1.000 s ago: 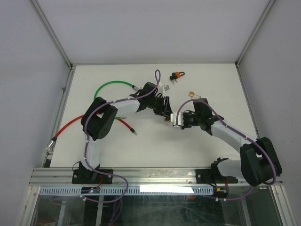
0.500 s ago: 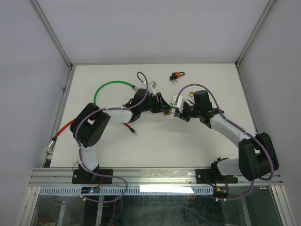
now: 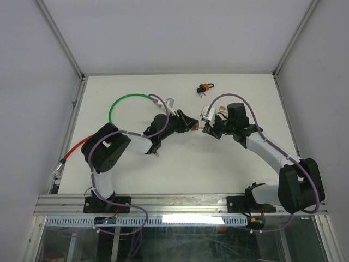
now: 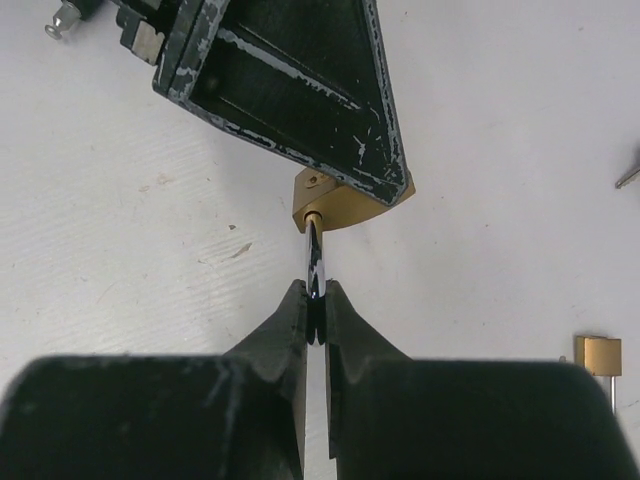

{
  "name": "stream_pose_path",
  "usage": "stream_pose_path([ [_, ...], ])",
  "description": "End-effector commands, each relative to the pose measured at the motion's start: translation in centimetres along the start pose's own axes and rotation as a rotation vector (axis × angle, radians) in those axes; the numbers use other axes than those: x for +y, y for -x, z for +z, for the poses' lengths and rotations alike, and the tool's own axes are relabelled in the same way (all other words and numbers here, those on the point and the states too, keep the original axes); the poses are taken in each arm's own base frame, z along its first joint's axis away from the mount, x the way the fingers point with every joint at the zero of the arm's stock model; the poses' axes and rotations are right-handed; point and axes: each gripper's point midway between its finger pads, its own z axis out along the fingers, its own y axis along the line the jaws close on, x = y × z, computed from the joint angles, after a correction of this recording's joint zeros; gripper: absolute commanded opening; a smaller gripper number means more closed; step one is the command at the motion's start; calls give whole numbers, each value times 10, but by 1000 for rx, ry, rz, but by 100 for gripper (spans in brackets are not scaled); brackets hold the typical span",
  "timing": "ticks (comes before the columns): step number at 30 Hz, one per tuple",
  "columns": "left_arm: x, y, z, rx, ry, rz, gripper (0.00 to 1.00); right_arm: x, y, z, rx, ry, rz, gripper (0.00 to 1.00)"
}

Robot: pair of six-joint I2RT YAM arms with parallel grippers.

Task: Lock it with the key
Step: Pick up the lock from the center of the board, then lock the lock.

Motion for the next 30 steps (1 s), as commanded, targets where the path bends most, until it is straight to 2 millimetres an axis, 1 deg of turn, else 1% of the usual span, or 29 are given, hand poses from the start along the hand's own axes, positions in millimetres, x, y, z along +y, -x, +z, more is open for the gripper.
stream_pose_path([
  [1,-74,64,-18,-231,-223,-2,23,-15,16,-13,-29,-70,-60,0],
  [3,-75,66,-22,-238,-222,9,27,-14,19,-16,-43,-65,-61,0],
  [8,-79,73,-31,-264,-222,40,29,-10,26,-22,-79,-47,-65,0],
  [12,-82,78,-40,-286,-220,72,34,-6,30,-25,-104,-31,-70,0],
  [14,-87,83,-47,-303,-225,92,38,-4,31,-27,-115,-25,-74,0],
  [22,-92,96,-71,-362,-212,167,48,-3,37,-35,-142,-25,-90,0],
  [26,-93,96,-82,-372,-221,200,53,-4,37,-38,-147,-34,-91,0],
  [30,-97,93,-94,-373,-248,248,56,-7,39,-43,-156,-48,-95,0],
])
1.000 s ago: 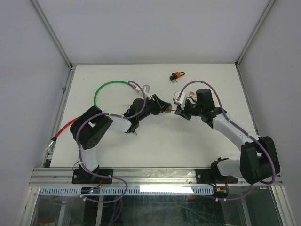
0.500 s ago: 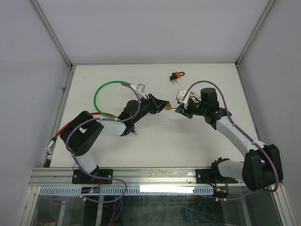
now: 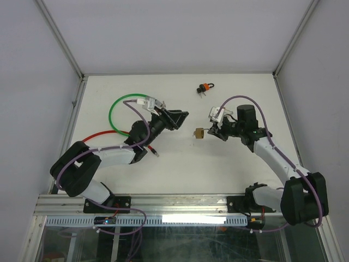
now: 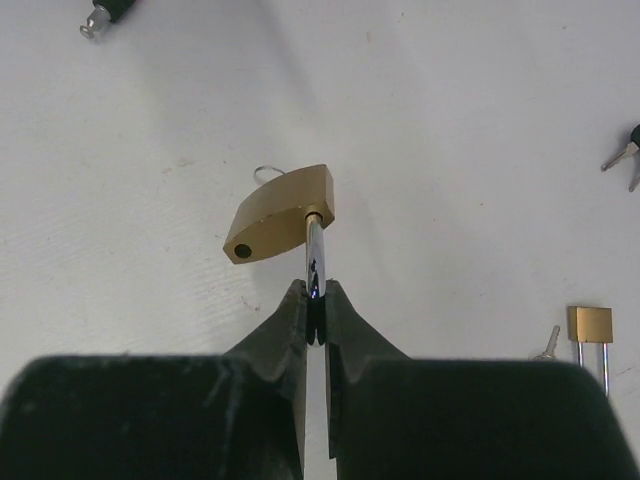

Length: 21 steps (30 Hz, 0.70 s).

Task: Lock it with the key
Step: Lock the lock.

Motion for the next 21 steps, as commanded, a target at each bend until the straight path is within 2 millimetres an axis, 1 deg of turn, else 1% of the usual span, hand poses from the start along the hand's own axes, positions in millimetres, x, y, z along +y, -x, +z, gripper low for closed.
stream_pose_path([
  [1,-16,23,-12,-78,-71,87,58,-13,35,-14,-108,-49,-100,0],
  [4,-16,17,-24,-67,-100,127,65,-12,39,-18,-126,-46,-98,0],
  [5,-26,23,-30,-81,-142,153,68,-10,42,-20,-140,-34,-98,0],
  [7,-31,21,-41,-80,-189,189,76,-6,45,-23,-162,-16,-96,0],
  [9,-34,20,-52,-81,-240,215,86,-3,50,-27,-187,0,-90,0],
  [11,-32,16,-66,-72,-273,218,98,2,55,-31,-213,25,-83,0],
  [14,-28,10,-86,-41,-315,198,99,10,66,-40,-262,67,-66,0],
  [16,-33,7,-98,-24,-354,179,99,17,74,-46,-299,103,-50,0],
  [18,-41,4,-108,-7,-411,182,99,23,83,-54,-337,138,-27,0],
  [21,-60,1,-121,22,-518,199,99,33,97,-64,-390,196,11,0],
])
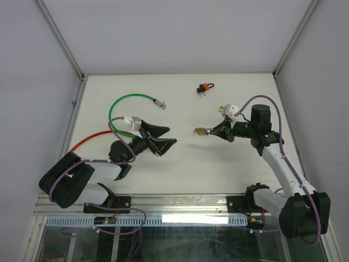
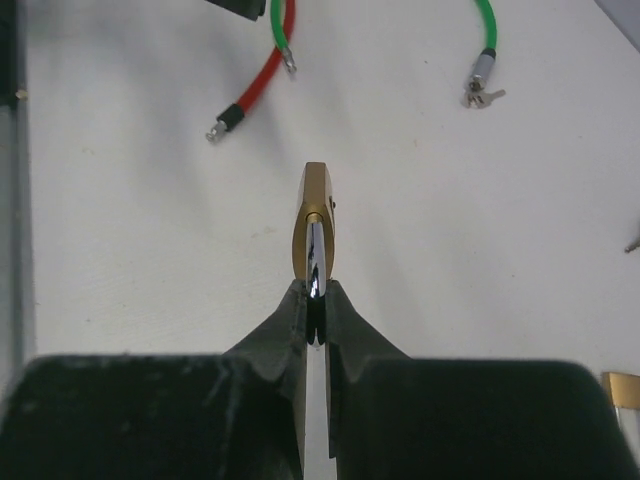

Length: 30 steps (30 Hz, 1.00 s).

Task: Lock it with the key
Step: Lock the lock.

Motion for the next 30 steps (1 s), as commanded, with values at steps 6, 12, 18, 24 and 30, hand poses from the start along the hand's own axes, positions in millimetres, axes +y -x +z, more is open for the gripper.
stream_pose_path([
  [6,-85,33,-19,-72,-391,100,99,37,76,-23,-241,223,54,0],
  [12,-93,38,-18,-68,-426,23,97,56,86,-29,-285,349,109,0],
  [18,-112,36,-12,-56,-490,-88,91,60,90,-29,-282,378,154,0],
  [24,-122,25,0,-114,-455,-52,89,66,92,-24,-275,398,183,0],
  [30,-104,26,20,-177,-304,-54,88,76,91,-16,-265,452,204,0],
])
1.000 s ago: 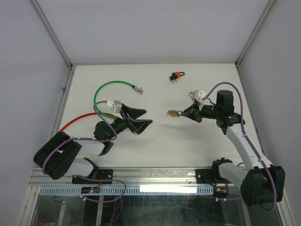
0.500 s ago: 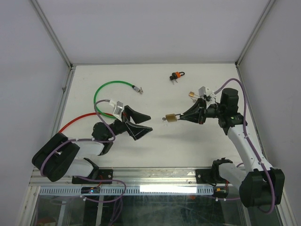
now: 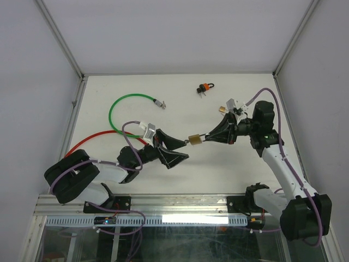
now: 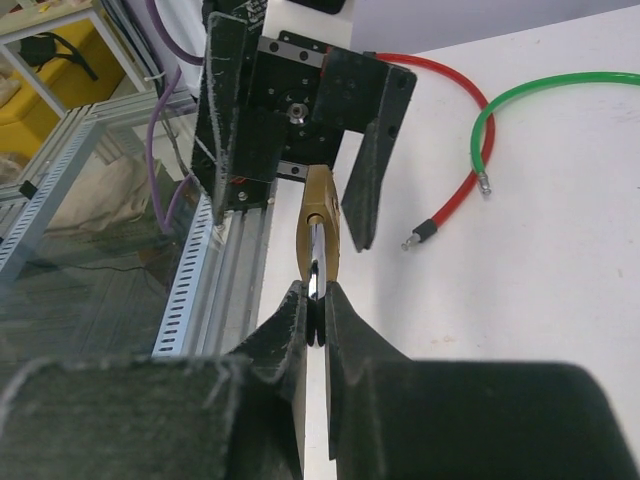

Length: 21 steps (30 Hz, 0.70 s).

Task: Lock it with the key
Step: Lock the lock.

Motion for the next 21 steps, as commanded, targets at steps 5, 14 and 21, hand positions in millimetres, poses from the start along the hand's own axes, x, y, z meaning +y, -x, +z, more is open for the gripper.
stream_pose_path([
  [5,-3,58,24,-265,3,111,75,9,5,9,1,63,-36,0],
  [14,-11,56,39,-240,-59,84,60,4,-3,13,8,56,-12,0],
  [21,-14,51,41,-221,-86,93,52,0,-6,14,10,47,-3,0],
])
